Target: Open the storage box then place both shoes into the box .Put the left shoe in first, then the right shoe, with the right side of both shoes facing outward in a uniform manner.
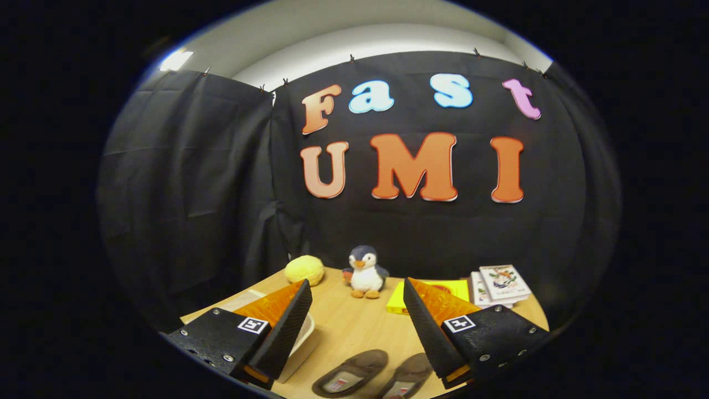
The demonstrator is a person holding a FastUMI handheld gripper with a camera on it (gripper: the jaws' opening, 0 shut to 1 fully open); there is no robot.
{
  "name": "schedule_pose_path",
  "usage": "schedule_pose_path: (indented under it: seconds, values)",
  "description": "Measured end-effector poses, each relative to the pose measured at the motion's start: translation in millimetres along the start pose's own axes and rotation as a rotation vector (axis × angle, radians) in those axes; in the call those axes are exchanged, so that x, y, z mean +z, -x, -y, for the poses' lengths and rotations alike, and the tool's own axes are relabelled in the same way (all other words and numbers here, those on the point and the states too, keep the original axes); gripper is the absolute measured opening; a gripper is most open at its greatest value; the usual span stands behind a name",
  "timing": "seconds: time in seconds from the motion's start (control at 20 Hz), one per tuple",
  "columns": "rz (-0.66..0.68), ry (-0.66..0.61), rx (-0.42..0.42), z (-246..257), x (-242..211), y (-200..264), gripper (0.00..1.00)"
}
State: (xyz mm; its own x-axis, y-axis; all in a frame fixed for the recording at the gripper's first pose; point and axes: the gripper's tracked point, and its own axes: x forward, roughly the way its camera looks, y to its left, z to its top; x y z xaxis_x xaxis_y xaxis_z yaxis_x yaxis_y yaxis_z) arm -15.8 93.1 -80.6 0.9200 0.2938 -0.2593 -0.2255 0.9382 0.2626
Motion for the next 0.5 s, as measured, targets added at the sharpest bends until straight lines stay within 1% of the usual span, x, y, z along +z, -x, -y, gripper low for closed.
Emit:
schedule_pose_path:
  seconds: [0.35,0.5]
  values:
    - [-0.2,-0.122,0.203,-50,-63,-13,0.98]
    - [-0.313,-0.214,0.309,-75,-94,-14,0.98]
